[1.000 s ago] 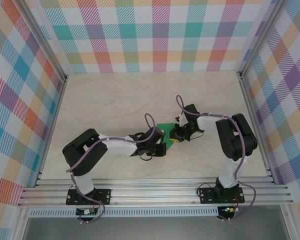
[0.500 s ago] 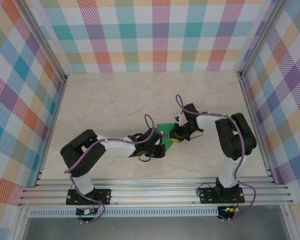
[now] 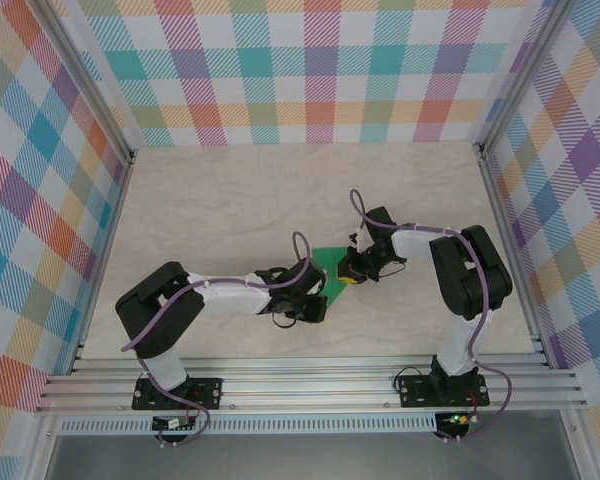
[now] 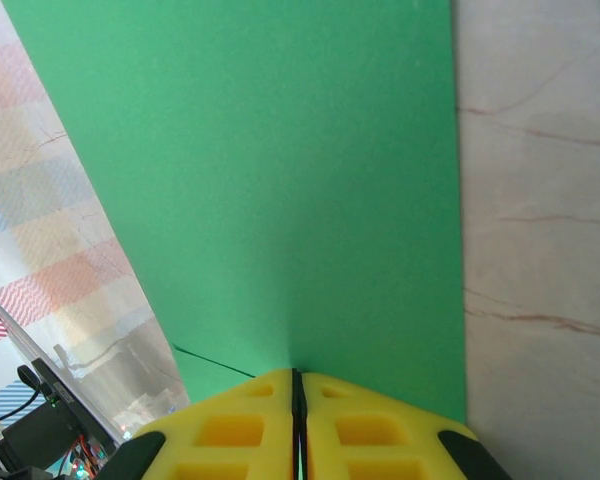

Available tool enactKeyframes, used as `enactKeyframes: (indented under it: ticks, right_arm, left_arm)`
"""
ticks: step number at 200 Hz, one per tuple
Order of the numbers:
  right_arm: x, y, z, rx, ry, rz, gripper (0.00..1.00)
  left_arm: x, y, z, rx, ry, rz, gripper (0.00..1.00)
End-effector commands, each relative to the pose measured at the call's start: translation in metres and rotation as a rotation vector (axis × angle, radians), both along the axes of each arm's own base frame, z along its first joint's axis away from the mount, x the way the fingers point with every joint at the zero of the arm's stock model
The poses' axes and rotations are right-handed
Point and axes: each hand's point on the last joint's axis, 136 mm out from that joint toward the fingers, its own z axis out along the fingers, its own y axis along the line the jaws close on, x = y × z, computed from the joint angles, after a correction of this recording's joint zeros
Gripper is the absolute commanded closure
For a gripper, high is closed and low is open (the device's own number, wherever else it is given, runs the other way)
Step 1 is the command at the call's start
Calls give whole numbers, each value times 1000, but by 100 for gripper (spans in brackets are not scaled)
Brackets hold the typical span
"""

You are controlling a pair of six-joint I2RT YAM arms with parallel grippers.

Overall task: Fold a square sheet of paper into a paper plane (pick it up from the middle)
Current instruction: Third fold the triangle at the center of the table.

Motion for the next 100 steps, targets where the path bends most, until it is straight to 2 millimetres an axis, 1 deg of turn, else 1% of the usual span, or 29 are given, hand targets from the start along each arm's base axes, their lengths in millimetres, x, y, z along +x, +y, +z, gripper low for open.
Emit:
enactKeyframes:
  ticks: [1, 13, 35, 45, 62, 80, 84, 85, 89, 100]
  right_arm:
    - [-1, -15, -23, -108, 15, -19, 90]
    - [0, -12, -17, -86, 6, -15, 89]
    - [6, -9, -5, -70, -25, -3, 87]
    - [9, -4, 7, -42, -47, 7, 86]
    - [15, -2, 31, -17, -105, 5, 82]
    - [19, -6, 51, -27, -162, -8, 75]
    - [18, -7, 54, -36, -168, -12, 74]
    - [19, -9, 55, -42, -172, -17, 73]
    - [19, -11, 57, -48, -179, -21, 72]
    - [19, -18, 60, -65, -187, -41, 70]
  left_arm:
    - [-55, 61, -29, 241, 165, -40, 94]
    - [-49, 57, -17, 211, 126, -26, 94]
    - [-29, 40, 14, 102, 37, -1, 93]
    - [-20, 34, 27, 65, 9, 14, 92]
    - [4, 30, 48, 20, -52, 67, 91]
    - [27, 14, 72, -80, -82, 98, 90]
    - [30, 12, 75, -91, -82, 103, 89]
    - [34, 8, 80, -110, -96, 104, 89]
    - [39, 2, 85, -134, -106, 103, 89]
    - [48, -10, 92, -157, -115, 90, 88]
